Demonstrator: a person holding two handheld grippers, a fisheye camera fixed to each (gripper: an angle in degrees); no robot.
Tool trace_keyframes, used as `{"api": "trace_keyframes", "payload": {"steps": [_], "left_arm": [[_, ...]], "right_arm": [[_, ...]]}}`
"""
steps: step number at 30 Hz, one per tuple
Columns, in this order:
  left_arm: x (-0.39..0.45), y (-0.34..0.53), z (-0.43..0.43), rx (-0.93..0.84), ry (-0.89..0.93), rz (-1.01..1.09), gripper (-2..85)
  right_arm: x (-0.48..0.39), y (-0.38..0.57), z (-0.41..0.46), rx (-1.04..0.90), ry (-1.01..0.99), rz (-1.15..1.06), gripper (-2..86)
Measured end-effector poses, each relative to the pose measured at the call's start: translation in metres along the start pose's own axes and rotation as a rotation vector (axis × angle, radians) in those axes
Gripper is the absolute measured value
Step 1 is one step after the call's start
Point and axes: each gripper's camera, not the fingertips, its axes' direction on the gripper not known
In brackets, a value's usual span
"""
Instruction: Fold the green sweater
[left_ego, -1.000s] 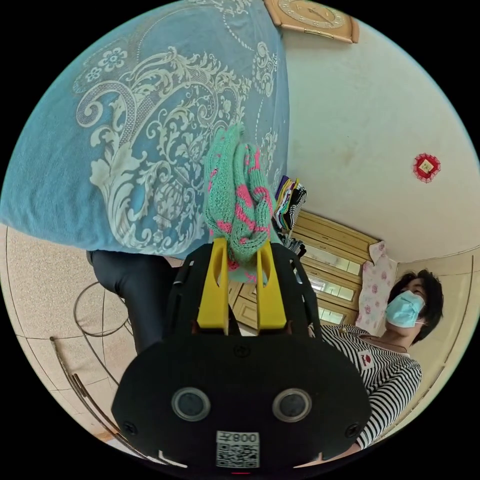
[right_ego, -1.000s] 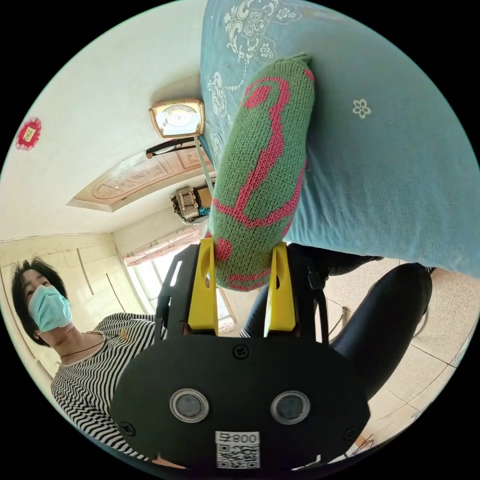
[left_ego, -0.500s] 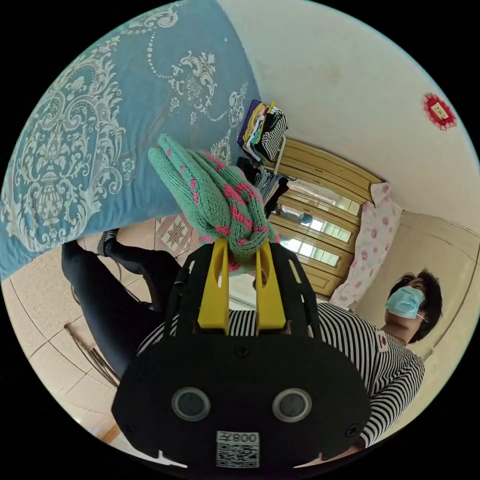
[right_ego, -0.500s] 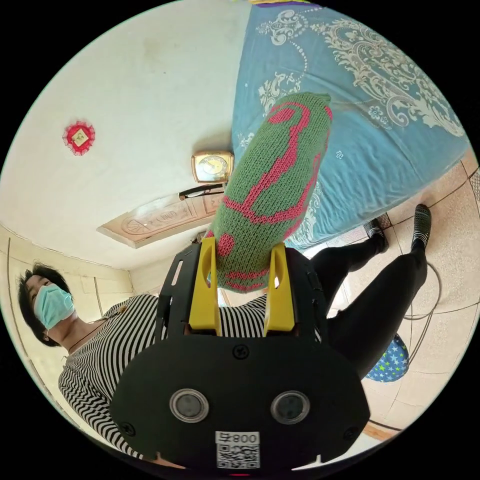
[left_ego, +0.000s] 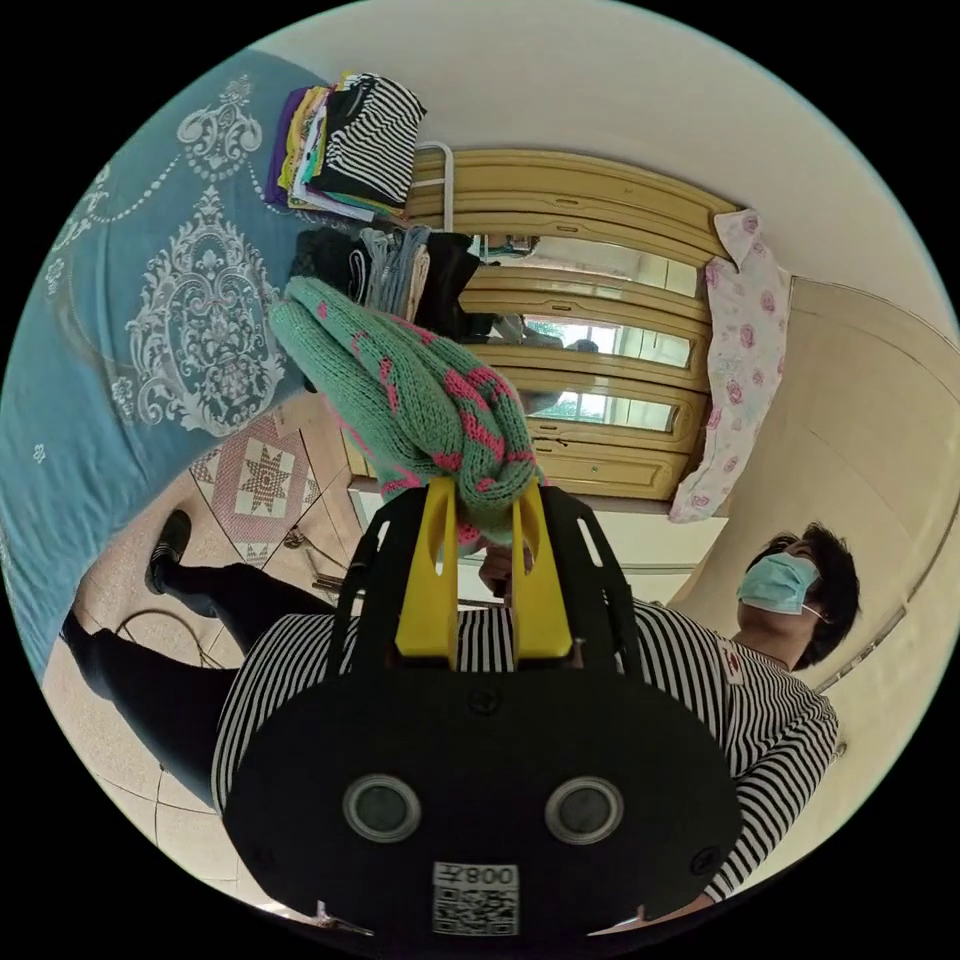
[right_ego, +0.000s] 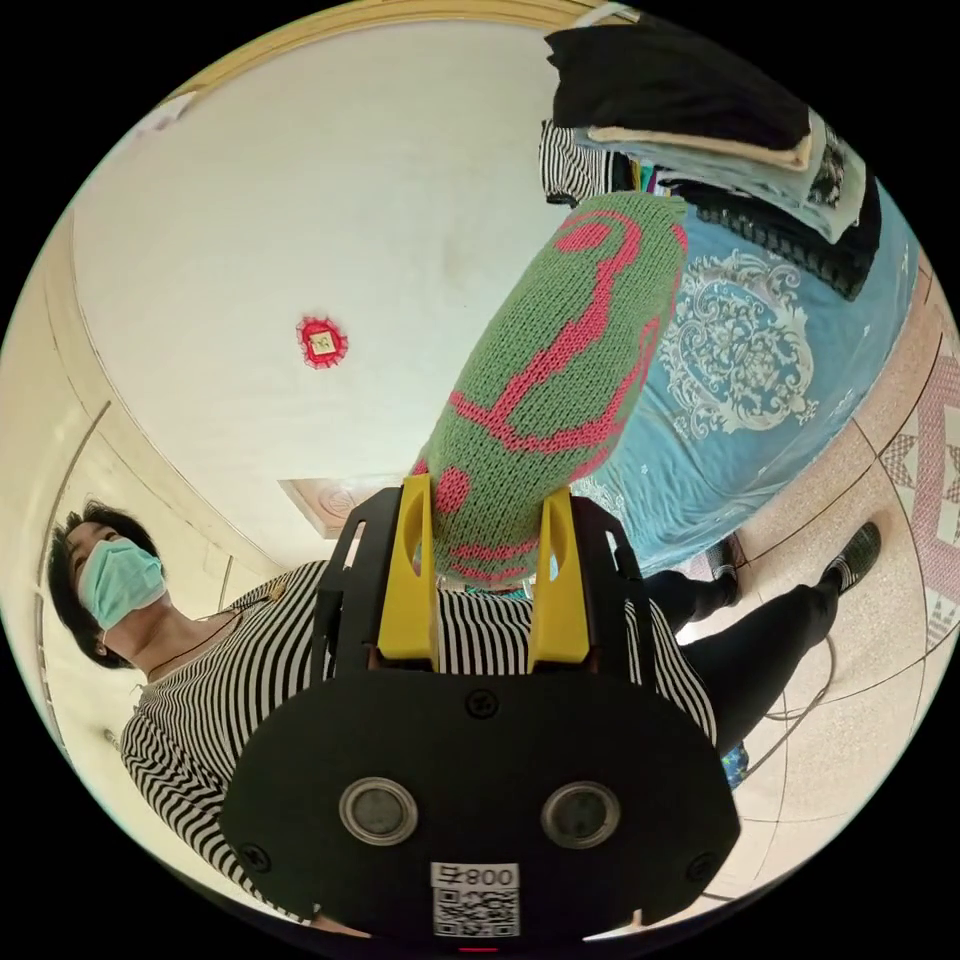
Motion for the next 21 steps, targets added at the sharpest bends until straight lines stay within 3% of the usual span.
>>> {"api": "trace_keyframes", "payload": {"steps": [11, 21], "left_arm": [[-0.025, -0.212, 0.260, -0.135, 0.107, 0.219, 8.4], [-0.084, -0.417, 0.429, -0.153, 0.215, 0.328, 8.4]], "right_arm": [[-0.114, 0.029, -0.262, 0.150, 0.034, -0.171, 14.2], [-0.229, -0.030, -0.442, 0.175, 0.154, -0.260, 14.2]]}}
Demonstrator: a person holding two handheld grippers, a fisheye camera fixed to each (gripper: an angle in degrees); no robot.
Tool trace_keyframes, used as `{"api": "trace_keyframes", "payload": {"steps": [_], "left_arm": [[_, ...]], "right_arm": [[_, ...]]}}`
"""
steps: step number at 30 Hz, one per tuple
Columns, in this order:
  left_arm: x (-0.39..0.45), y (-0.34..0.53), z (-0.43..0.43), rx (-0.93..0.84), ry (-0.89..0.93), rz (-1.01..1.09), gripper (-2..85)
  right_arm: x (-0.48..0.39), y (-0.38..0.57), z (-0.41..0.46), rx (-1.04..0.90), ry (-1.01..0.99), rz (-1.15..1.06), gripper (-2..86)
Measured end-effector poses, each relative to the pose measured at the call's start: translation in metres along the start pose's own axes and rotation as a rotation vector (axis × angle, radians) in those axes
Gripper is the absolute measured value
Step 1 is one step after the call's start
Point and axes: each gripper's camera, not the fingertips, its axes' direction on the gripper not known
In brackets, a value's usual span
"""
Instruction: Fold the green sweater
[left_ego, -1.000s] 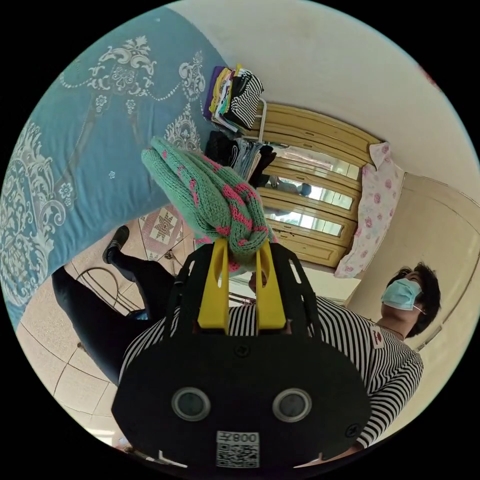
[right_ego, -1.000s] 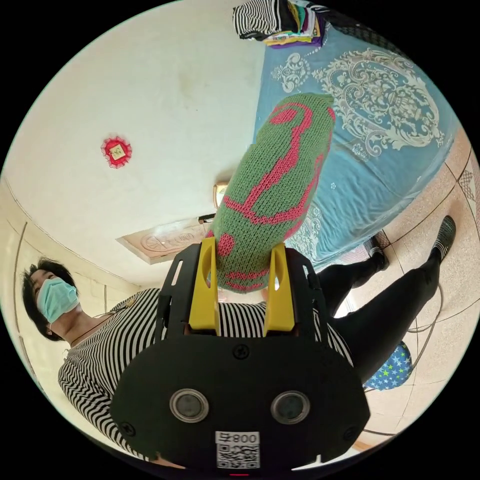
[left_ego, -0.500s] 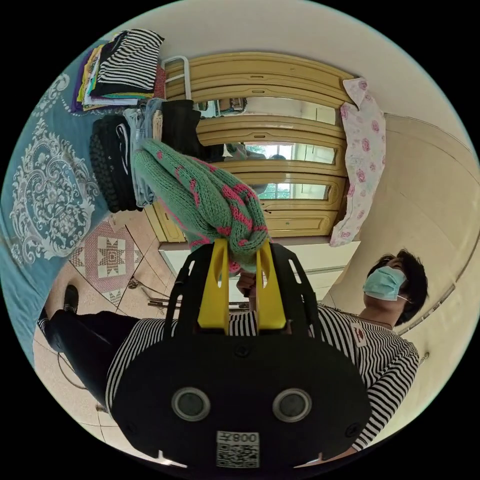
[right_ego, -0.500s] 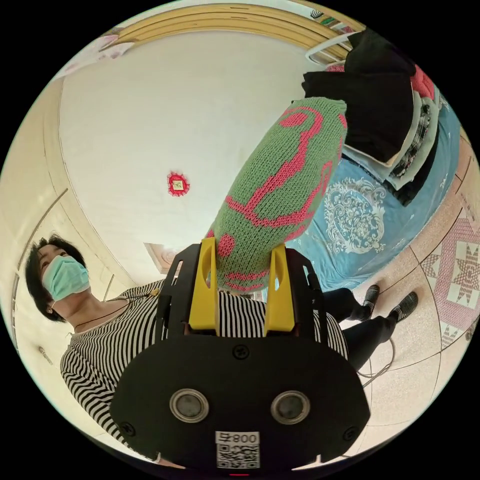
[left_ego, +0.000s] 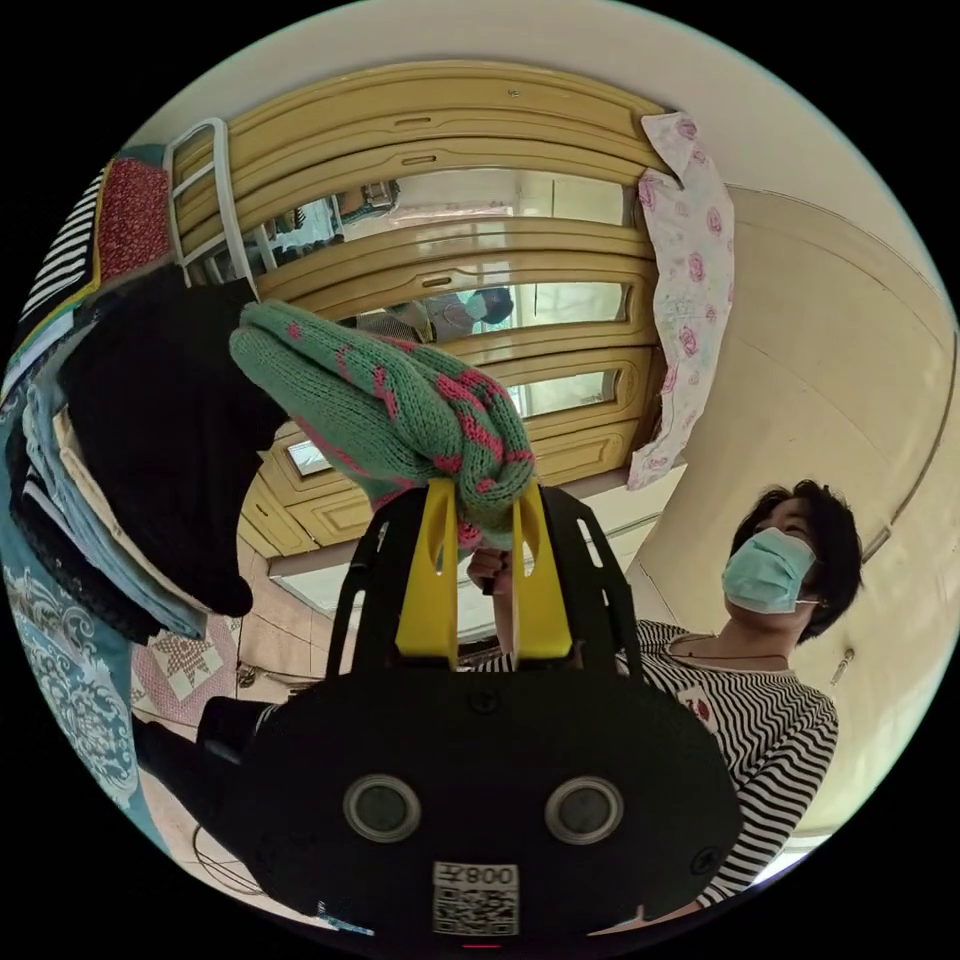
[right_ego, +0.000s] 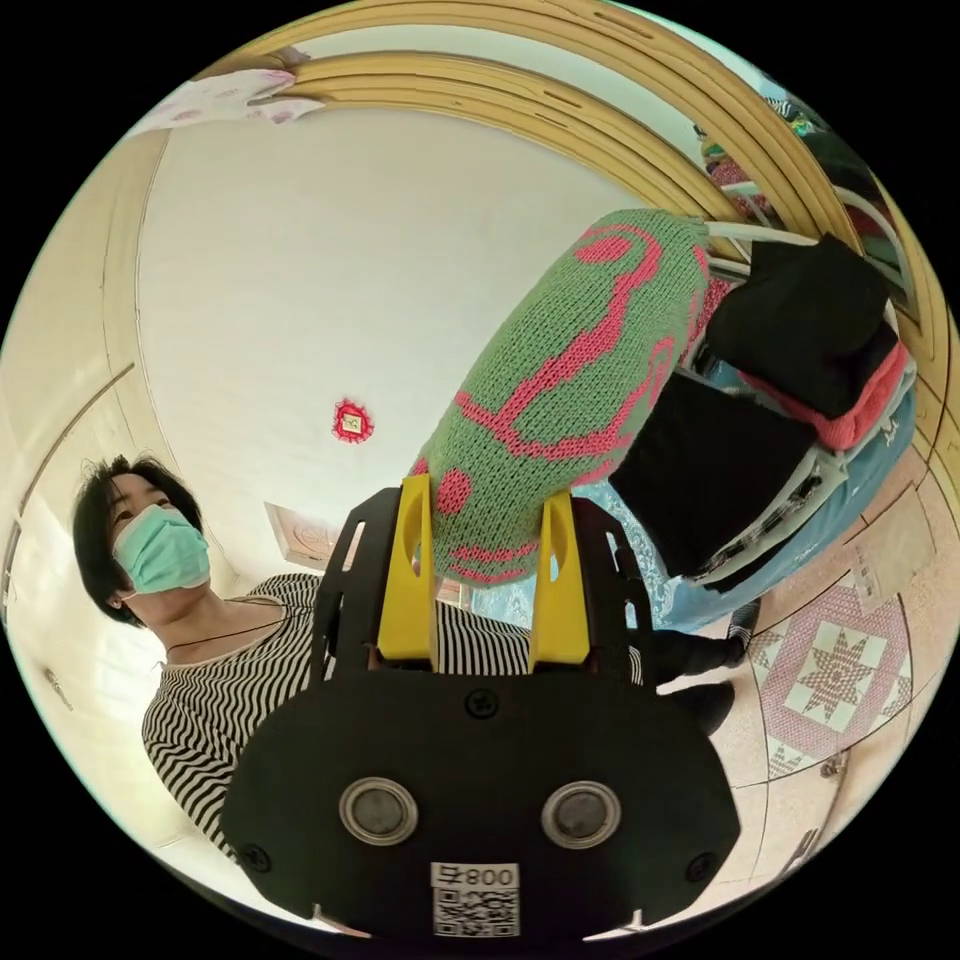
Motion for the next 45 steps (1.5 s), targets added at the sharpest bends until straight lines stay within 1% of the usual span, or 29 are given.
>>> {"api": "trace_keyframes", "payload": {"steps": [5, 11, 17, 21, 23, 24, 26, 30, 35, 38, 40, 43, 45], "left_arm": [[-0.084, -0.099, 0.047, 0.025, -0.069, 0.036, 8.6], [-0.181, -0.184, 0.094, 0.116, -0.175, 0.056, 8.6], [-0.283, -0.237, 0.145, 0.263, -0.291, 0.001, 8.5], [-0.350, -0.261, 0.178, 0.296, -0.367, -0.067, 8.7], [-0.398, -0.273, 0.200, 0.303, -0.423, -0.121, 8.8], [-0.410, -0.276, 0.205, 0.301, -0.436, -0.140, 8.8], [-0.462, -0.285, 0.229, 0.264, -0.482, -0.228, 8.8], [-0.521, -0.302, 0.256, 0.191, -0.520, -0.307, 8.7], [-0.553, -0.344, 0.264, 0.179, -0.543, -0.213, 8.7], [-0.567, -0.358, 0.276, 0.114, -0.582, -0.159, 8.8], [-0.587, -0.361, 0.286, 0.077, -0.599, -0.168, 8.9], [-0.643, -0.362, 0.305, -0.013, -0.627, -0.275, 9.1], [-0.676, -0.362, 0.313, -0.048, -0.609, -0.341, 9.4]], "right_arm": [[-0.020, -0.075, -0.063, -0.046, 0.041, -0.030, 14.2], [-0.036, -0.182, -0.125, -0.175, 0.089, -0.081, 14.3], [-0.045, -0.283, -0.166, -0.369, 0.144, -0.134, 14.4], [-0.047, -0.330, -0.182, -0.510, 0.217, -0.150, 14.5], [-0.040, -0.344, -0.187, -0.564, 0.247, -0.135, 14.6], [-0.033, -0.351, -0.191, -0.593, 0.272, -0.113, 14.7], [-0.018, -0.359, -0.195, -0.631, 0.309, -0.067, 14.7], [0.005, -0.363, -0.206, -0.698, 0.371, 0.044, 14.6], [-0.030, -0.379, -0.228, -0.674, 0.292, 0.030, 14.8], [-0.070, -0.388, -0.236, -0.687, 0.284, -0.040, 14.9], [-0.085, -0.388, -0.238, -0.691, 0.297, -0.058, 15.2], [-0.090, -0.381, -0.233, -0.733, 0.442, -0.054, 15.0], [-0.090, -0.370, -0.223, -0.790, 0.664, -0.066, 12.8]]}}
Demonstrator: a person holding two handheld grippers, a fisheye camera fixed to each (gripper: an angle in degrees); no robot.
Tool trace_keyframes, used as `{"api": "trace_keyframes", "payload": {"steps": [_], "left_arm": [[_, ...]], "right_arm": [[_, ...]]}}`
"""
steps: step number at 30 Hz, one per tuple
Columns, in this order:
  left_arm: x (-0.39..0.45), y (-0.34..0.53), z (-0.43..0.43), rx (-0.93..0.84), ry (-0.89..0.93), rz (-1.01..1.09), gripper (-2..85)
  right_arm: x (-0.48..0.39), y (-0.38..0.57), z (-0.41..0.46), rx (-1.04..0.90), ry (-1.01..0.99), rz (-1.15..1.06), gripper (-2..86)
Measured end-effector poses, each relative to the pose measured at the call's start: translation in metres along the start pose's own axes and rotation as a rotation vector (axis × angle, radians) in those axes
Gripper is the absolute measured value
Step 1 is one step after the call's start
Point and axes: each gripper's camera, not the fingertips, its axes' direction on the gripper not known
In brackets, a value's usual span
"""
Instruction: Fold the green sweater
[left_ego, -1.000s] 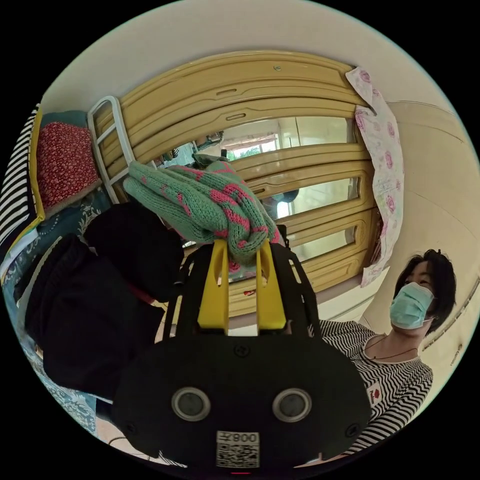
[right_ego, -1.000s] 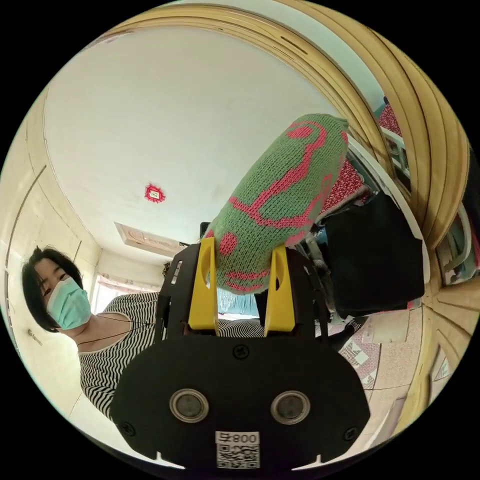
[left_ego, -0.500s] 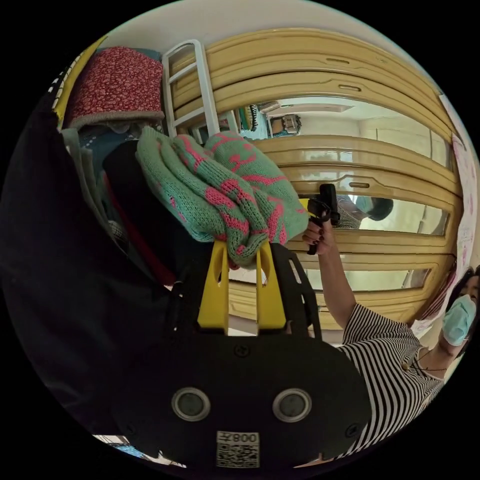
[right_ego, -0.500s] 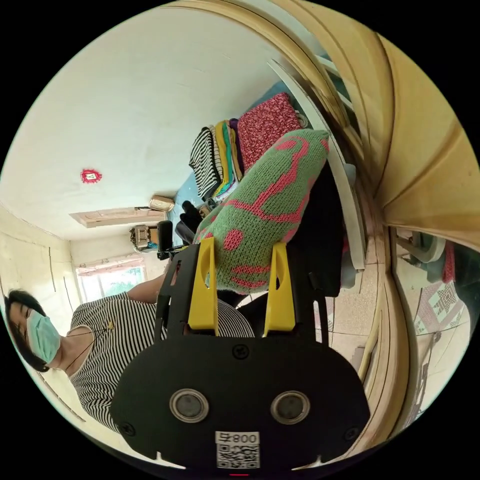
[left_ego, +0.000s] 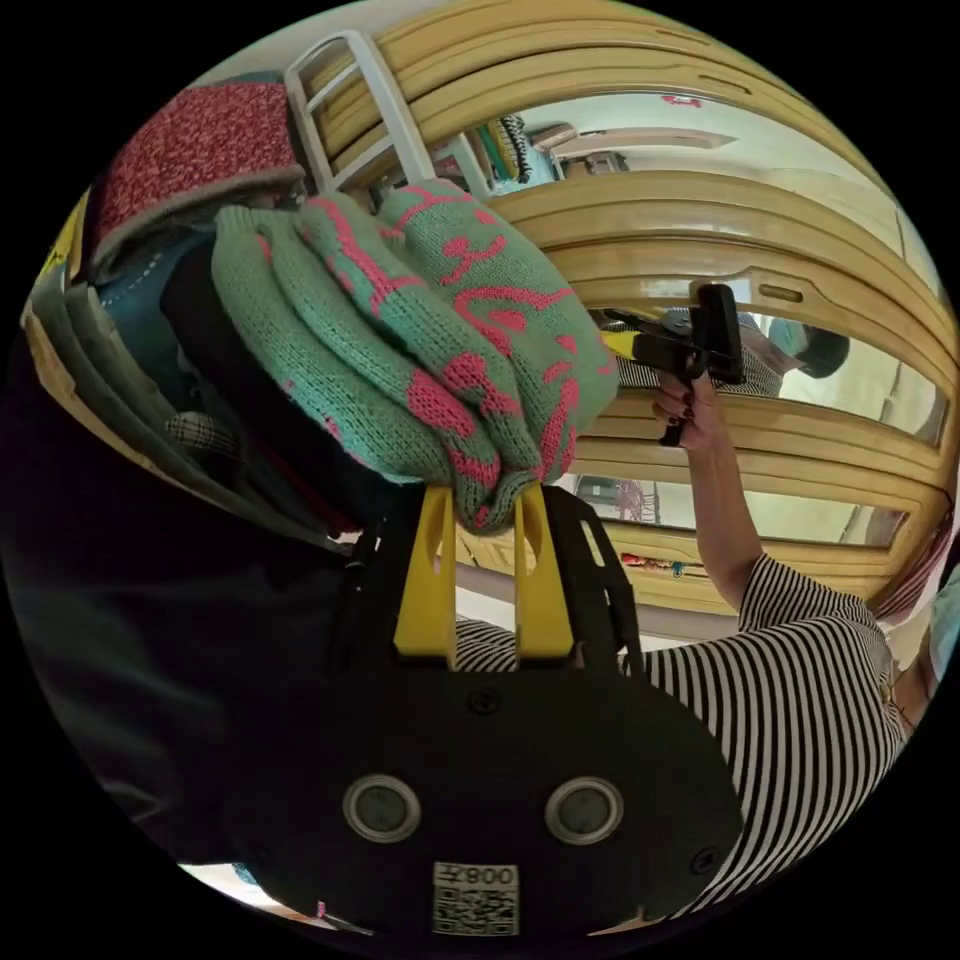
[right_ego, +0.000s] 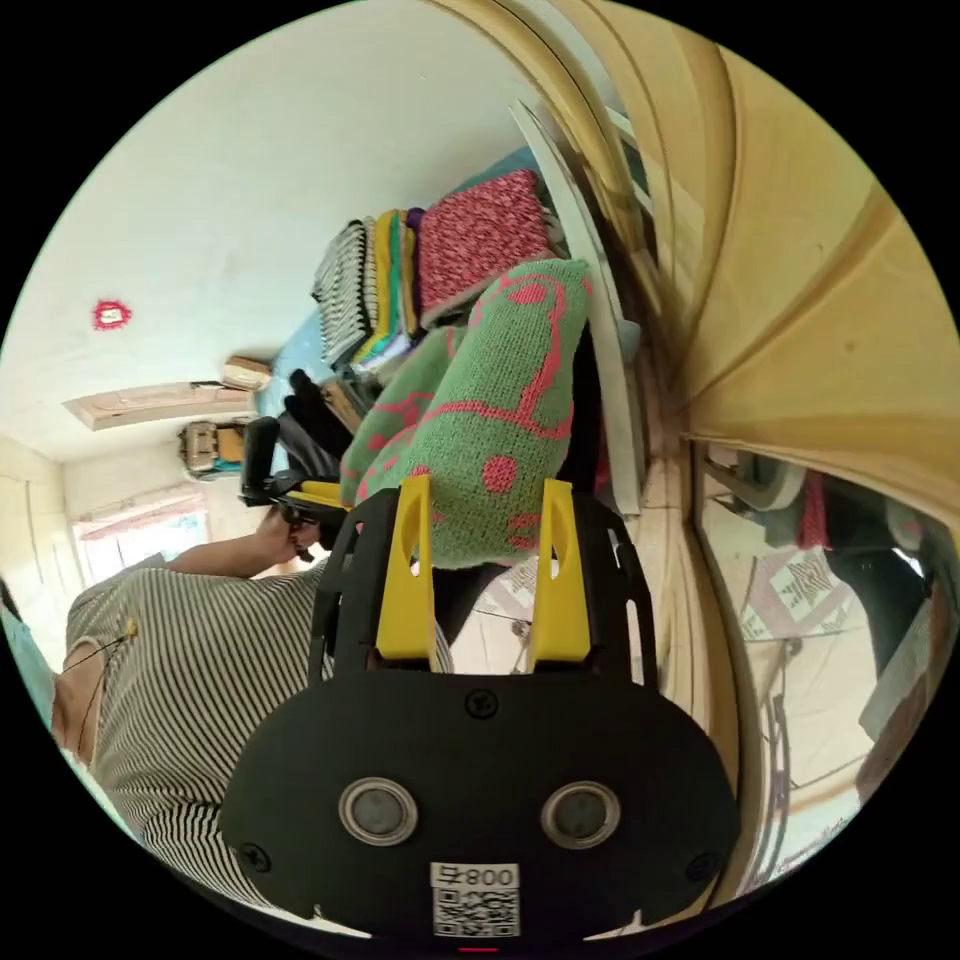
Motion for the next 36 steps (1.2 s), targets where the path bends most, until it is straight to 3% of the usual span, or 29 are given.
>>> {"api": "trace_keyframes", "payload": {"steps": [3, 8, 12, 18, 21, 26, 31, 36], "left_arm": [[-0.019, -0.016, 0.025, -0.041, 0.081, -0.006, 9.9], [-0.027, -0.043, 0.050, -0.098, -0.028, 0.077, 10.6], [-0.039, -0.048, 0.050, -0.089, -0.050, 0.068, 9.9], [-0.029, -0.052, 0.040, 0.006, -0.142, 0.225, 4.8], [-0.023, -0.074, 0.060, -0.030, -0.187, 0.331, 2.6], [-0.050, -0.098, 0.150, -0.343, -0.500, 0.433, 0.5], [-0.057, -0.102, 0.182, -0.354, -0.522, 0.443, 0.1], [-0.059, -0.106, 0.191, -0.367, -0.571, 0.464, 0.0]], "right_arm": [[-0.024, 0.008, -0.002, -0.007, 0.130, -0.023, 9.6], [-0.073, 0.023, -0.015, 0.095, 0.175, -0.082, 7.0], [-0.114, 0.021, 0.027, -0.003, 0.277, -0.163, 4.7], [-0.160, 0.017, 0.053, -0.070, 0.517, -0.247, 3.4], [-0.170, 0.016, 0.058, -0.080, 0.504, -0.250, 2.9], [-0.181, 0.011, 0.074, -0.120, 0.521, -0.257, 1.6], [-0.189, 0.008, 0.104, -0.172, 0.606, -0.261, 0.7], [-0.210, 0.016, 0.065, -0.014, 0.493, -0.184, 0.8]]}}
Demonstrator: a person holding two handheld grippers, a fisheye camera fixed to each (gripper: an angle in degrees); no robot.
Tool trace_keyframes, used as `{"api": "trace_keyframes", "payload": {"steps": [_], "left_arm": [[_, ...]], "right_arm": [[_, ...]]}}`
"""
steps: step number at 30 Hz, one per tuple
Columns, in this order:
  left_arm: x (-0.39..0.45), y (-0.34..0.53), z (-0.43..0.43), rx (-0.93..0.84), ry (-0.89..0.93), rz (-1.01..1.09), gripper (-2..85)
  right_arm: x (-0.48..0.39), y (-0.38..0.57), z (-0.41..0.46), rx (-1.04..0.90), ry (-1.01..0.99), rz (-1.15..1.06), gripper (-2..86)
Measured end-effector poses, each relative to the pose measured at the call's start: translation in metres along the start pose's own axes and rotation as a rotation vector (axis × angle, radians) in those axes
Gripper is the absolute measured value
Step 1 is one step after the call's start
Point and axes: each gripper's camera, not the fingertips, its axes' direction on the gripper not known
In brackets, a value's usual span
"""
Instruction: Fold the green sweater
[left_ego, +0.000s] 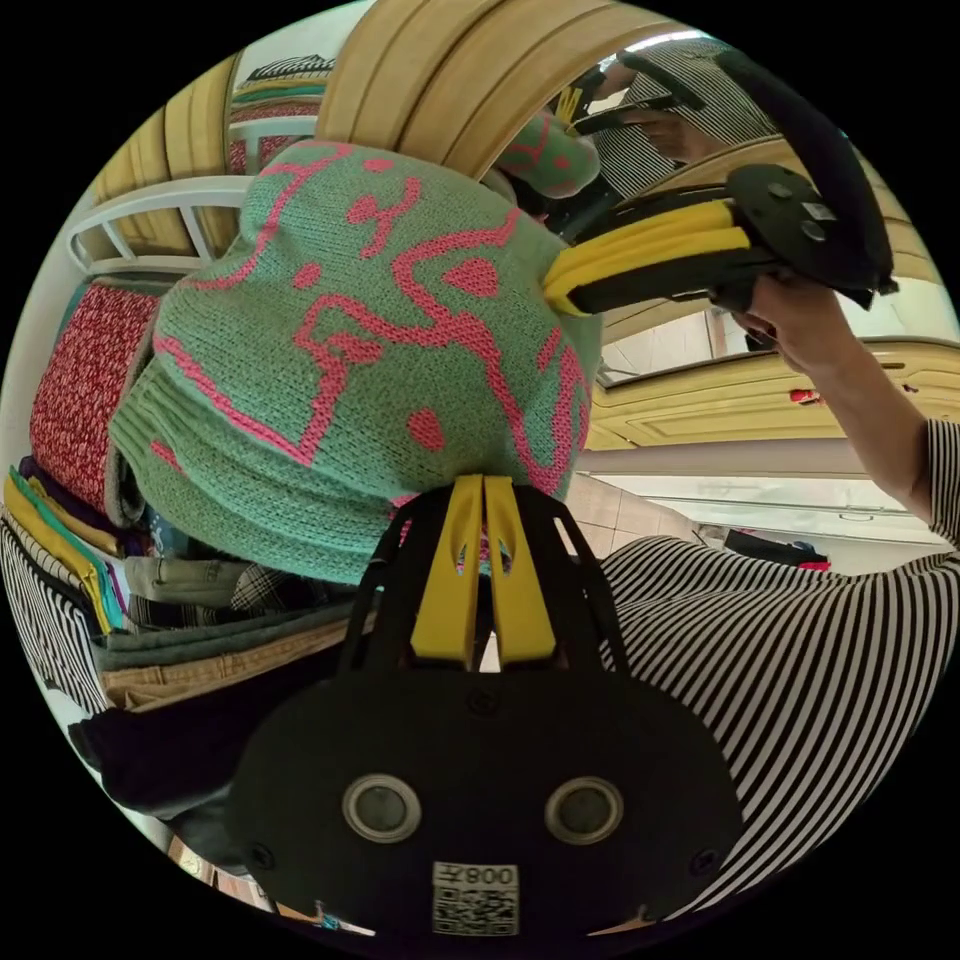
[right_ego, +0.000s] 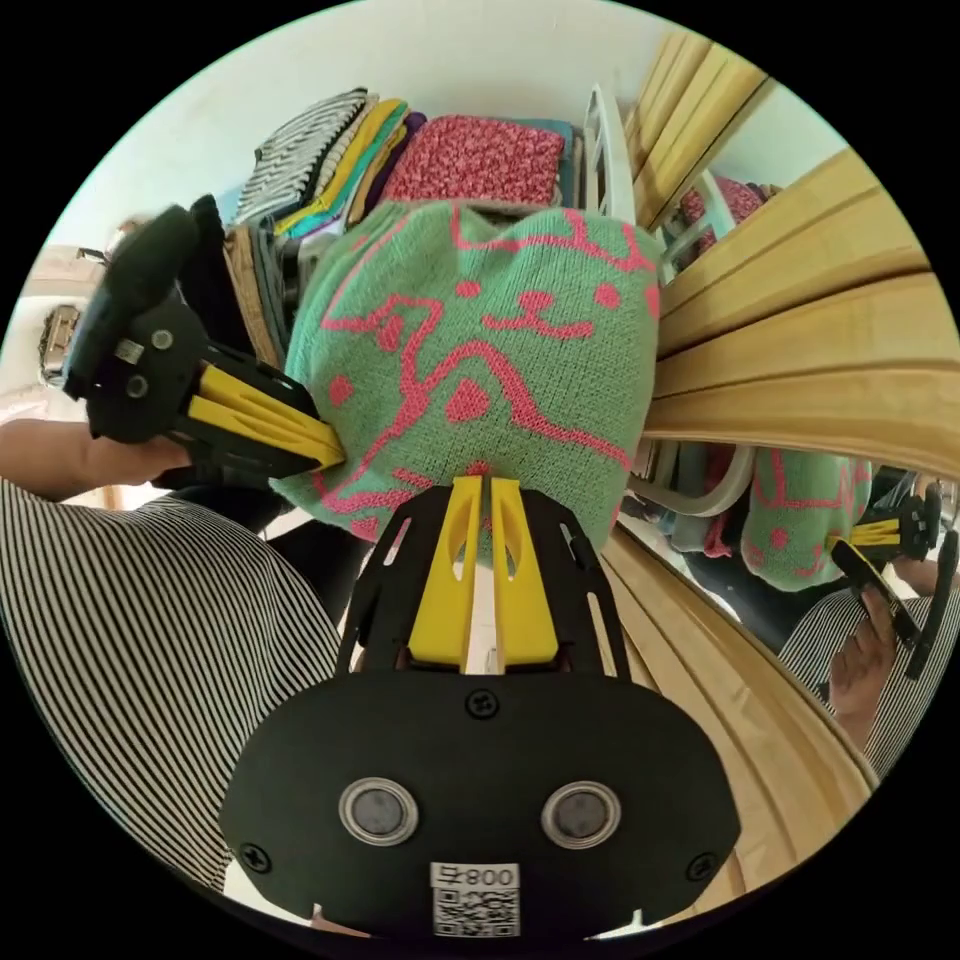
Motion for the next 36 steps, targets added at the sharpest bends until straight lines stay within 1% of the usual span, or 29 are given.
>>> {"api": "trace_keyframes", "payload": {"steps": [1, 3, 5, 7, 9, 11, 13, 14, 15, 18, 20, 21, 23, 26, 30, 32, 34, 36], "left_arm": [[-0.001, -0.001, 0.001, 0.000, -0.006, -0.006, 0.0], [0.001, -0.002, 0.004, 0.001, -0.024, -0.003, 0.0], [0.006, -0.005, 0.007, 0.005, -0.054, 0.017, 0.0], [0.011, -0.008, 0.009, -0.002, -0.077, 0.028, 0.0], [0.014, -0.010, 0.009, 0.001, -0.093, 0.040, 0.0], [0.015, -0.011, 0.010, 0.016, -0.082, 0.058, 0.0], [0.015, -0.013, 0.008, 0.018, -0.061, 0.060, 0.1], [0.015, -0.013, 0.006, 0.015, -0.041, 0.065, 0.1], [0.015, -0.013, 0.003, 0.020, -0.036, 0.063, 0.1], [0.020, -0.003, -0.023, 0.122, -0.006, 0.065, 0.2], [0.022, 0.011, -0.052, 0.241, 0.034, 0.078, 0.5], [0.021, 0.015, -0.060, 0.272, 0.036, 0.075, 0.6], [0.016, 0.031, -0.093, 0.380, 0.027, 0.064, 1.1], [0.004, 0.041, -0.123, 0.442, -0.019, 0.060, 3.1], [-0.018, 0.035, -0.140, 0.415, -0.089, -0.013, 5.3], [-0.033, 0.021, -0.144, 0.380, -0.110, -0.073, 6.5], [-0.042, 0.004, -0.141, 0.320, -0.128, -0.108, 7.1], [-0.048, -0.015, -0.136, 0.247, -0.164, -0.145, 7.9]], "right_arm": [[-0.003, 0.001, -0.007, 0.023, -0.001, 0.004, 0.8], [-0.023, 0.001, -0.014, 0.043, 0.072, -0.012, 0.5], [-0.038, -0.003, -0.004, 0.038, 0.073, -0.051, 0.2], [-0.045, -0.007, 0.005, -0.009, 0.122, -0.024, 0.2], [-0.052, -0.005, -0.010, 0.090, 0.063, 0.021, 0.1], [-0.059, -0.009, -0.013, 0.119, 0.044, 0.033, 0.1], [-0.064, -0.022, 0.008, 0.055, 0.007, 0.033, 0.1], [-0.067, -0.029, 0.028, 0.018, 0.031, 0.036, 0.1], [-0.072, -0.034, 0.038, 0.038, 0.073, 0.012, 0.1], [-0.076, -0.049, 0.037, 0.018, 0.095, 0.061, 0.1], [-0.078, -0.055, 0.037, 0.003, 0.094, 0.091, 0.1], [-0.079, -0.058, 0.040, -0.002, 0.102, 0.111, 0.1], [-0.081, -0.061, 0.042, -0.001, 0.117, 0.143, 0.1], [-0.084, -0.066, 0.047, 0.004, 0.138, 0.193, 0.1], [-0.090, -0.071, 0.052, 0.005, 0.196, 0.203, 0.1], [-0.088, -0.069, 0.045, 0.029, 0.185, 0.220, 0.1], [-0.083, -0.063, 0.032, 0.089, 0.137, 0.238, 0.1], [-0.071, -0.052, 0.012, 0.198, 0.089, 0.266, 0.0]]}}
